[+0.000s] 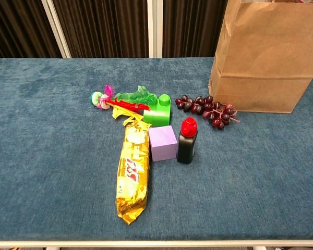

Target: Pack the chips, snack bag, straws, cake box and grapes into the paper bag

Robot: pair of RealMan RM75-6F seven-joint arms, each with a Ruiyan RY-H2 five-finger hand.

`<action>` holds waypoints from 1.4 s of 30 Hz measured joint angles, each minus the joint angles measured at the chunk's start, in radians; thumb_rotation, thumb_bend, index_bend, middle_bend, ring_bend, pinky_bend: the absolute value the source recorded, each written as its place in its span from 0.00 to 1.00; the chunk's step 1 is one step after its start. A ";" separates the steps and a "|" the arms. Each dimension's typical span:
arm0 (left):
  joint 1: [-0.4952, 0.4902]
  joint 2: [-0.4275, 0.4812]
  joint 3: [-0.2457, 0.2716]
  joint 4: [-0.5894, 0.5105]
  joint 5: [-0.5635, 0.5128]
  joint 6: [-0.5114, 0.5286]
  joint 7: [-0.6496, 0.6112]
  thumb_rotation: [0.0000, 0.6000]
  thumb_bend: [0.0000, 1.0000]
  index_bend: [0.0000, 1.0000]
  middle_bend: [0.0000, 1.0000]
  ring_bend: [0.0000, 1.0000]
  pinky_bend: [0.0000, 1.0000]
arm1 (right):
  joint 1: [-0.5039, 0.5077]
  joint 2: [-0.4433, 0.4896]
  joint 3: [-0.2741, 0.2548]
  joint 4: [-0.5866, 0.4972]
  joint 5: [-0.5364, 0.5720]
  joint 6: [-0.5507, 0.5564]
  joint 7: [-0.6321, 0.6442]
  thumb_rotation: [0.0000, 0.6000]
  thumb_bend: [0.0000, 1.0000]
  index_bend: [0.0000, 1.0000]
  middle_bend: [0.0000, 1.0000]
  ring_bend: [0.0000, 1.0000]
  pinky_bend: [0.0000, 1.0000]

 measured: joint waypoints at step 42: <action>-0.006 0.015 -0.007 -0.031 0.007 0.016 -0.009 1.00 0.09 0.05 0.01 0.00 0.12 | 0.070 0.033 0.171 -0.187 -0.183 0.172 0.116 1.00 0.00 0.24 0.21 0.10 0.13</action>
